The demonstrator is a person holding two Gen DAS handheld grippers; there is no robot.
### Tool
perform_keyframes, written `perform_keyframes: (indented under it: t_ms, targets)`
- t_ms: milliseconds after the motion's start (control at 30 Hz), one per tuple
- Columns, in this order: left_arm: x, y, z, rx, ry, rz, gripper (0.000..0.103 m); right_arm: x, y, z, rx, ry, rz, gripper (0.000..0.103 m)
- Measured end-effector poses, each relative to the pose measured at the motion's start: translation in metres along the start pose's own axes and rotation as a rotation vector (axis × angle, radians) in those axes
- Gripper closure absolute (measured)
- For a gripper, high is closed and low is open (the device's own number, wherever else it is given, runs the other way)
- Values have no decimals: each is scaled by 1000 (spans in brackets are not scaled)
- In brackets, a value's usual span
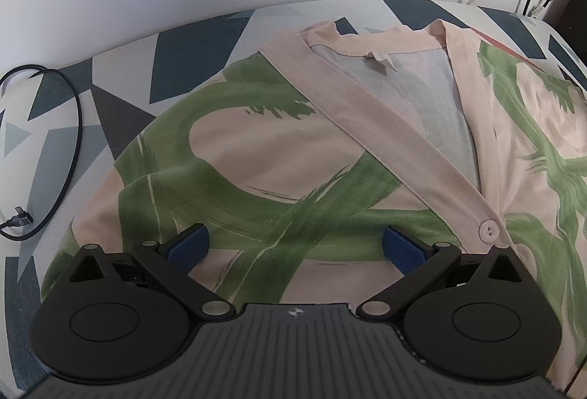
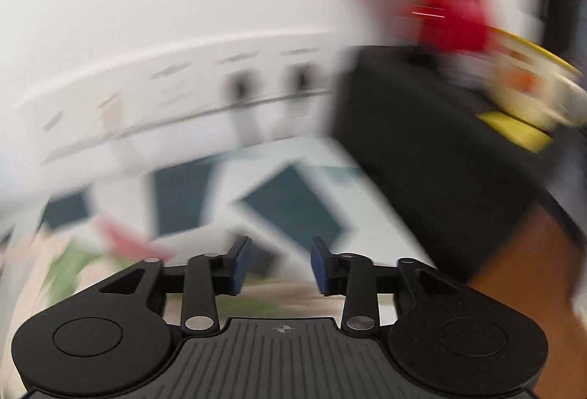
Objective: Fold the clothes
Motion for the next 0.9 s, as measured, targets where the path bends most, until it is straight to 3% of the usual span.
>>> perform_keyframes:
  t_ms: [133, 200, 267, 367, 567, 667, 733, 900]
  targets:
    - [-1, 1, -1, -16, -8, -1, 0, 41, 1, 30, -113, -43, 102, 64]
    - [-1, 1, -1, -23, -11, -3, 0, 61, 1, 31, -107, -56, 166, 58]
    - [-2, 2, -1, -31, -15, -6, 0, 72, 5, 33, -136, -61, 206, 42]
    - [-3, 3, -2, -41, -21, -13, 0, 70, 7, 35, -189, -87, 193, 44]
    - [-2, 1, -3, -56, -29, -9, 0, 91, -4, 24, -42, -62, 151, 44]
    - [-2, 1, -4, -61, -31, -10, 0, 95, -12, 21, -13, -61, 139, 54]
    - [-2, 2, -4, -65, -33, -14, 0, 89, -16, 18, -11, -39, 123, 53]
    - [-2, 2, -5, -71, -36, -18, 0, 63, -7, 29, -71, -192, 133, 44]
Point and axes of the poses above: each gripper's, at about its wrist camera, not at the fingertips, and x roughly the way its jaws point, z to its left, y to its underside, the point moved 1 cm from there along x, roughly the way its jaws point, and after that the axes turned 3 degrees about -z, right-handed, at the moved point
